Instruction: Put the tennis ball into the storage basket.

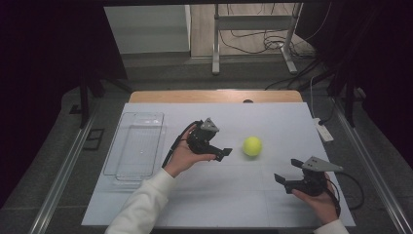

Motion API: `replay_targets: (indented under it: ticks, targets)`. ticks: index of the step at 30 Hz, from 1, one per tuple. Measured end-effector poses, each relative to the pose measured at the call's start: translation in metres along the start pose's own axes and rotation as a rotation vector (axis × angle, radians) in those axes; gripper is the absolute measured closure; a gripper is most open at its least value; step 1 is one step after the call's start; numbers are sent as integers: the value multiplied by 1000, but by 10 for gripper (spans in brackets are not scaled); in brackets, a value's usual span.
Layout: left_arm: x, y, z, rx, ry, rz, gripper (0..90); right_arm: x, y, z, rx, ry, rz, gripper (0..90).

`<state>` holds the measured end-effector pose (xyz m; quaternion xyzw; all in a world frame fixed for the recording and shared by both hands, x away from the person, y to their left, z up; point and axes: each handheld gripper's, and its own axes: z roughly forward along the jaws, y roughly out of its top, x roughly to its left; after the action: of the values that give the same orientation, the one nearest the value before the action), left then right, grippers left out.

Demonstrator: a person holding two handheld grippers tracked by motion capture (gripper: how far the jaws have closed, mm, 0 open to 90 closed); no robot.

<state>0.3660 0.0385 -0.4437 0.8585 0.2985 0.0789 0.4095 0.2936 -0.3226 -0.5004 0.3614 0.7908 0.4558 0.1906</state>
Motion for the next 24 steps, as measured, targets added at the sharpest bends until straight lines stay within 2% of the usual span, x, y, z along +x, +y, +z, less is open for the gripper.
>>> replay_targets:
  ticks: [24]
  targets:
    - [3,12,10,21,2,5,118,0,0,0,3,0,2,103]
